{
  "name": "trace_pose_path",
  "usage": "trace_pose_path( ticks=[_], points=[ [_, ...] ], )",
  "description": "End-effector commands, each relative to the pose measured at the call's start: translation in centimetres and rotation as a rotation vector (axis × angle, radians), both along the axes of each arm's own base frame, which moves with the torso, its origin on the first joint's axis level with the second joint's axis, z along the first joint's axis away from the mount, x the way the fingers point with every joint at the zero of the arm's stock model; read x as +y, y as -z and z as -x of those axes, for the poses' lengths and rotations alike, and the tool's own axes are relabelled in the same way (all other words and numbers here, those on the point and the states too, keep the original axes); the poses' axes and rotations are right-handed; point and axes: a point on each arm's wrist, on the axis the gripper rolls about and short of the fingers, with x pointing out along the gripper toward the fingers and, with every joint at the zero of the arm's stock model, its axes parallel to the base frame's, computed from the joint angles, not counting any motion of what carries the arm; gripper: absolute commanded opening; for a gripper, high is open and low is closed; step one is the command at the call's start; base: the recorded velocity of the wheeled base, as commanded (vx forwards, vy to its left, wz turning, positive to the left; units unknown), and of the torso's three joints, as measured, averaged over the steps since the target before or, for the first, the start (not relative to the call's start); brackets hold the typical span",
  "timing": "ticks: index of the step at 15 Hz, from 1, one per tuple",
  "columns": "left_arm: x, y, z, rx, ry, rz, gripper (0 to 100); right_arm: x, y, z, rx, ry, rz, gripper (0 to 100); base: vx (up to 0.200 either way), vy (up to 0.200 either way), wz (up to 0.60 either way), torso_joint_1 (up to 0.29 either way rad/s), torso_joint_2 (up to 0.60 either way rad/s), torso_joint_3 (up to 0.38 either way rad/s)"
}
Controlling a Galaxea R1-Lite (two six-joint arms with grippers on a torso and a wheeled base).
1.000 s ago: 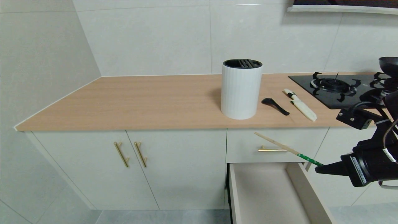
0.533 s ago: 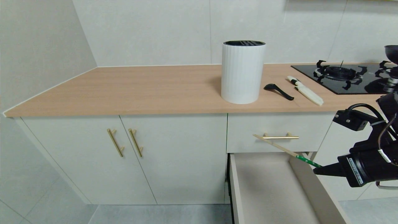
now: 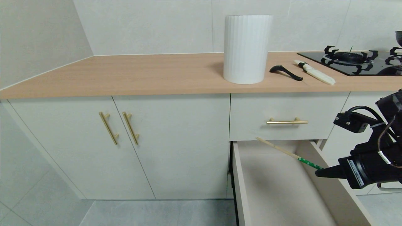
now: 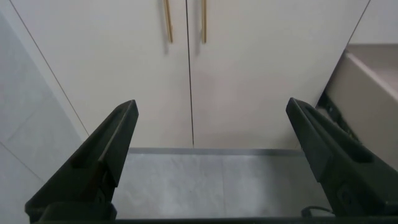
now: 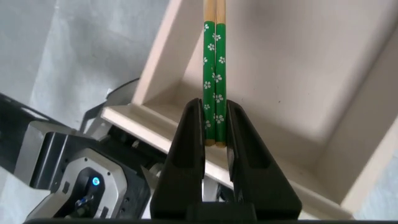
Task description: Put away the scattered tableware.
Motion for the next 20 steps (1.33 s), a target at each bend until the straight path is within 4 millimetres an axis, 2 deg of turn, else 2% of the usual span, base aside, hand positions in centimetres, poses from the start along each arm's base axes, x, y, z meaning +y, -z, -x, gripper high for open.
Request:
trace_pose_path(
  ticks=[1, 6, 8, 12, 13, 15, 18, 20],
  points=[
    [0.0, 0.0, 0.0, 0.001, -0.001, 0.001, 100, 0.0, 0.1, -0.1, 0.005, -0.001, 0.001, 0, 0.000, 0.000, 0.00, -0.105, 0.44, 0.334],
    [0.0, 0.0, 0.0, 0.001, -0.001, 0.001, 100, 0.1, 0.3, -0.3, 0.016, -0.001, 0.003, 0, 0.000, 0.000, 0.00, -0.027, 0.13, 0.093],
    [0.0, 0.0, 0.0, 0.001, -0.001, 0.001, 100, 0.4, 0.9, -1.1, 0.029, 0.001, 0.006, 0, 0.000, 0.000, 0.00, 0.000, 0.00, 0.000],
    [0.0, 0.0, 0.0, 0.001, -0.001, 0.001, 100, 1.5, 5.5, -5.0, 0.137, 0.056, 0.105, 0, 0.000, 0.000, 0.00, 0.000, 0.00, 0.000],
    [0.0, 0.0, 0.0, 0.001, -0.001, 0.001, 100, 2.0, 8.0, -6.5, 0.175, 0.068, 0.130, 0, 0.000, 0.000, 0.00, 0.000, 0.00, 0.000],
    [0.0, 0.0, 0.0, 0.001, -0.001, 0.001, 100, 3.1, 10.6, -8.0, 0.238, 0.088, 0.131, 0, 0.000, 0.000, 0.00, 0.000, 0.00, 0.000],
    [0.0, 0.0, 0.0, 0.001, -0.001, 0.001, 100, 5.3, 13.9, -9.1, 0.283, 0.094, 0.134, 0, 0.000, 0.000, 0.00, 0.000, 0.00, 0.000],
    [0.0, 0.0, 0.0, 0.001, -0.001, 0.001, 100, 6.2, 15.9, -9.9, 0.276, 0.164, 0.147, 0, 0.000, 0.000, 0.00, 0.000, 0.00, 0.000]
  ],
)
